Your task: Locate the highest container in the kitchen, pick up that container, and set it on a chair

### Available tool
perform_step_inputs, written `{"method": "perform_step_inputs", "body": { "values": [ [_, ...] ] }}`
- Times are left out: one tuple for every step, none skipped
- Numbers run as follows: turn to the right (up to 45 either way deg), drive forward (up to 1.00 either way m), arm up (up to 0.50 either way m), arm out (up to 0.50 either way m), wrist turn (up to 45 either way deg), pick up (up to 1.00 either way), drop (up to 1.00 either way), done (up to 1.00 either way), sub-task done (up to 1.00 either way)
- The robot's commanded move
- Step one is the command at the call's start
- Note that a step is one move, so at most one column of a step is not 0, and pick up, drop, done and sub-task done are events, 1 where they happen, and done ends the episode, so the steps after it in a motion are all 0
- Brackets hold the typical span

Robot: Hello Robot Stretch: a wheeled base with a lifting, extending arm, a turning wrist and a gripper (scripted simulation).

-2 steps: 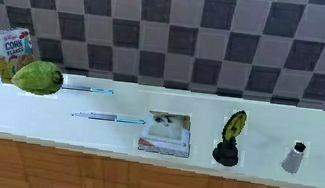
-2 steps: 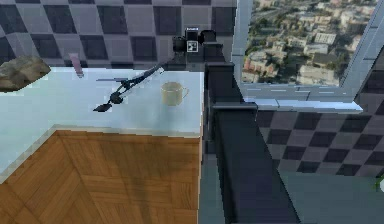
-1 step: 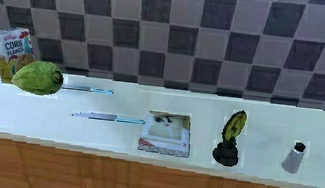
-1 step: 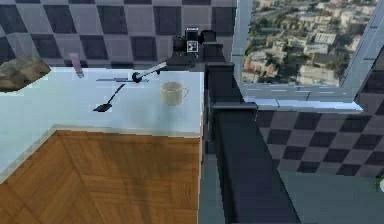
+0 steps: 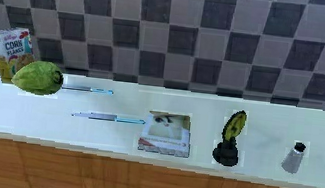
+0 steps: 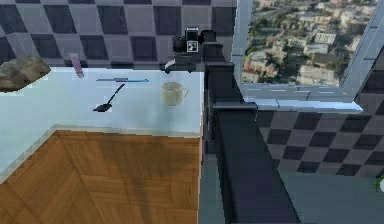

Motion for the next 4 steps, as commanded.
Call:
{"method": "perform_step_inputs", "body": {
  "values": [
    [0.0, 0.0, -0.16, 0.0, 0.0, 0.0, 0.0, 0.0, 0.0],
    [0.0, 0.0, 0.0, 0.0, 0.0, 1.0, 0.0, 0.0, 0.0],
    [0.0, 0.0, 0.1, 0.0, 0.0, 0.0, 0.0, 0.0, 0.0],
    [0.0, 0.0, 0.06, 0.0, 0.0, 0.0, 0.0, 0.0, 0.0]
  ]
}}
